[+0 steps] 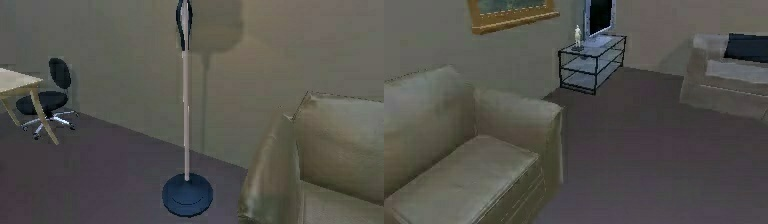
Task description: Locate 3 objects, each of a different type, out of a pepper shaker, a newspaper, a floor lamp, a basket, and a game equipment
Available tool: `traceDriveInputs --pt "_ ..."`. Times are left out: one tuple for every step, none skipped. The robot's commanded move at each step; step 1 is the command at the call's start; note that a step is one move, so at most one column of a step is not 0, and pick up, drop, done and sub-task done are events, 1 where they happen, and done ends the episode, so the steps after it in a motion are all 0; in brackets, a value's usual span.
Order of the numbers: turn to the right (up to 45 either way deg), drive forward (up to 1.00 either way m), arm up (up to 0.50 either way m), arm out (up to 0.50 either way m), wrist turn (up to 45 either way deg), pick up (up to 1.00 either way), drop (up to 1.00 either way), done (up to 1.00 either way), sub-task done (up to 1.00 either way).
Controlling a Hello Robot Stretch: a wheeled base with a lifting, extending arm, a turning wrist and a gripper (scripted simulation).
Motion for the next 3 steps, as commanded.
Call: traceDriveInputs --pt "-45.0 0.0 0.0 0.0 0.0 0.0 0.0 0.0 0.0" --pt "-45.0 0.0 0.0 0.0 0.0 0.0 0.0 0.0 0.0" --pt "-33.0 0.0 0.0 0.0 0.0 0.0 0.0 0.0 0.0"
